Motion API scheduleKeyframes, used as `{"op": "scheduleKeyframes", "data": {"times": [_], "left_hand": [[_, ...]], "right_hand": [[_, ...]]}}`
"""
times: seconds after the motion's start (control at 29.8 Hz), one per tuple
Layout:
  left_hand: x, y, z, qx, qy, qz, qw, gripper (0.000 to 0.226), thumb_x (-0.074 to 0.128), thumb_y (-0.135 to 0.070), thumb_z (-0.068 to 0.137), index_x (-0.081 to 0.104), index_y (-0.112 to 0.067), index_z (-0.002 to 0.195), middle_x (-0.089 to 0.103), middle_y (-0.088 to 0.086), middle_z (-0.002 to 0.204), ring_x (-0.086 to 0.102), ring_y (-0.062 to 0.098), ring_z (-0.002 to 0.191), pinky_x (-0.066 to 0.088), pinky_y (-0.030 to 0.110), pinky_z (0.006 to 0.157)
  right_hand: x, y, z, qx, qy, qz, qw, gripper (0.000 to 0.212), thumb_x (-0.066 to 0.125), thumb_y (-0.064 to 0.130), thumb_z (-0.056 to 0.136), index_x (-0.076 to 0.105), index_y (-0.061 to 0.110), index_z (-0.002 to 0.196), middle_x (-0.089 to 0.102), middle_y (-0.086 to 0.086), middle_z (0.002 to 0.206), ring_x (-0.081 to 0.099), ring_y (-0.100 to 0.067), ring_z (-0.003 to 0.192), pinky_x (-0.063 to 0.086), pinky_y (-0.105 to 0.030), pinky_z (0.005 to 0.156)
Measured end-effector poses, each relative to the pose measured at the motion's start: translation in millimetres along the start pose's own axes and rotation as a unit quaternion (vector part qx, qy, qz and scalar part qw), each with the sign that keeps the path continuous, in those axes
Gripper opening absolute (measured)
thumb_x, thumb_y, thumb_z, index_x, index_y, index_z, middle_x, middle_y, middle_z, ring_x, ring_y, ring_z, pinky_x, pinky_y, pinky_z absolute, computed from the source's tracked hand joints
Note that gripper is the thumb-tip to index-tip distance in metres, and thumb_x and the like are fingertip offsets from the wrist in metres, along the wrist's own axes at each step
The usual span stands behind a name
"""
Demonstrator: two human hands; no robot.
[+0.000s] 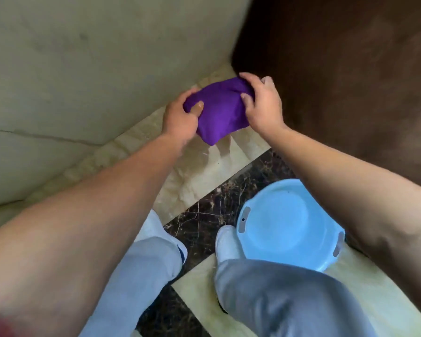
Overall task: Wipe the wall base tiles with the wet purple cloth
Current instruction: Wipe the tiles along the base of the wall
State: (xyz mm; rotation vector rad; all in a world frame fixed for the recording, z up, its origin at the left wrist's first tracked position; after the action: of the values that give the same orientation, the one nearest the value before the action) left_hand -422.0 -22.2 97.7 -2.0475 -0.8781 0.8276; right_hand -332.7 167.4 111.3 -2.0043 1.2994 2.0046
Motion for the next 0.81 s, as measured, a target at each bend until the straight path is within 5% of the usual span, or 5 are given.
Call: {"op": "scheduleKeyframes", "data": {"times": [0.13,0.37,0.54,0.67,0.81], "left_hand": [[12,70,66,-0.010,-0.021,-0.036,0.999,0.026,0.065,-0.034,0.081,0.067,-0.051,0.101,0.071,-0.003,0.117,0.070,0.023,0.109,0.056,0.054,0.094],[41,141,168,0.025,-0.048,-0.111,0.992,0.032,0.064,-0.052,0.064,0.067,-0.063,0.094,0.070,-0.003,0.116,0.069,0.024,0.111,0.056,0.056,0.093],[51,161,191,0.032,-0.070,-0.084,0.994,0.037,0.061,-0.035,0.077,0.062,-0.050,0.111,0.066,0.004,0.130,0.064,0.025,0.120,0.054,0.055,0.098],[52,171,201,0.027,-0.100,-0.062,0.993,0.048,0.061,-0.019,0.088,0.059,-0.022,0.136,0.061,0.008,0.138,0.058,0.027,0.127,0.049,0.050,0.107],[43,169,192,0.027,-0.137,-0.001,0.990,0.052,0.067,-0.017,0.088,0.055,-0.016,0.138,0.062,0.016,0.131,0.063,0.029,0.112,0.050,0.042,0.103]], "right_hand": [[70,-33,44,-0.023,-0.013,-0.005,1.000,0.047,0.056,0.019,0.093,0.054,0.025,0.139,0.052,-0.015,0.115,0.057,-0.032,0.106,0.043,-0.034,0.089],[141,-70,117,-0.062,-0.062,-0.011,0.996,0.041,0.059,0.019,0.093,0.060,0.029,0.132,0.052,-0.012,0.115,0.057,-0.027,0.103,0.042,-0.027,0.088],[181,-78,148,-0.058,-0.076,-0.021,0.995,0.041,0.061,0.017,0.091,0.060,0.024,0.132,0.053,-0.014,0.118,0.059,-0.032,0.106,0.048,-0.037,0.092],[189,-82,156,-0.055,-0.089,-0.018,0.994,0.040,0.061,0.016,0.091,0.061,0.023,0.131,0.053,-0.014,0.119,0.057,-0.033,0.110,0.049,-0.041,0.094],[193,-80,165,-0.013,-0.096,-0.055,0.994,0.057,0.059,0.024,0.091,0.045,0.023,0.145,0.048,-0.014,0.134,0.051,-0.033,0.122,0.046,-0.045,0.101]]}}
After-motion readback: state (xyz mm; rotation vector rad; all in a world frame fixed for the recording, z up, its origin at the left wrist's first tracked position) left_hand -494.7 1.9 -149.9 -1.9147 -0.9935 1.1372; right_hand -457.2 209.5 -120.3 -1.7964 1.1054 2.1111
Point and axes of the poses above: each hand's wrist, its own z-axis towards the middle knuckle, its own x-axis out of the palm, y = z × x, the point moved 5 cm from there along z, towards the middle knuckle
